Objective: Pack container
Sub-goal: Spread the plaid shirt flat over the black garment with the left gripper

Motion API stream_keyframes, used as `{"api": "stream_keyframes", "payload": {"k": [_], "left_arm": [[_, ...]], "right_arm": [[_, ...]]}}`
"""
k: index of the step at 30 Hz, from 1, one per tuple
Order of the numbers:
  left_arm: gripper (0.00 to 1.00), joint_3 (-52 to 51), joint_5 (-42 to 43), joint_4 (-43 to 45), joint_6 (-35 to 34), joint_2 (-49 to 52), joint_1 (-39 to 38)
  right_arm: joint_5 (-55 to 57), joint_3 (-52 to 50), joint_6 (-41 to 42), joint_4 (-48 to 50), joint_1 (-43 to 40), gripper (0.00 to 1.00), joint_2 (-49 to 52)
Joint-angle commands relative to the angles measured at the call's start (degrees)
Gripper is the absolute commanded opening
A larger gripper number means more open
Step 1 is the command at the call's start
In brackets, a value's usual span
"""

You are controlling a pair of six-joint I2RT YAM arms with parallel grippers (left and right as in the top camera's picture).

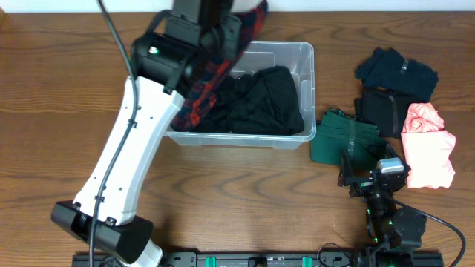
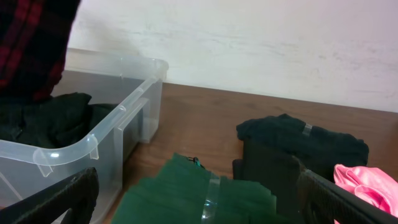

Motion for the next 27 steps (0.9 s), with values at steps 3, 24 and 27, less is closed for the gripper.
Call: {"api": "stream_keyframes", "payload": {"k": [3, 24, 27], "left_arm": [[0.06, 0.42, -0.46, -1.33, 0.04, 2.89, -2.56], [0.06, 0.20, -0.44, -1.77, -0.11, 15.65, -12.57], [0.12, 0.20, -0.44, -1.53, -0.09, 15.63, -13.11]], "right_arm": [[0.15, -0.20, 0.31, -0.07, 0.20, 0.99, -0.24], [0.13, -0.20, 0.31, -0.07, 0.20, 0.99, -0.24], [0.15, -0.20, 0.31, -0.07, 0.20, 0.99, -0.24]]}}
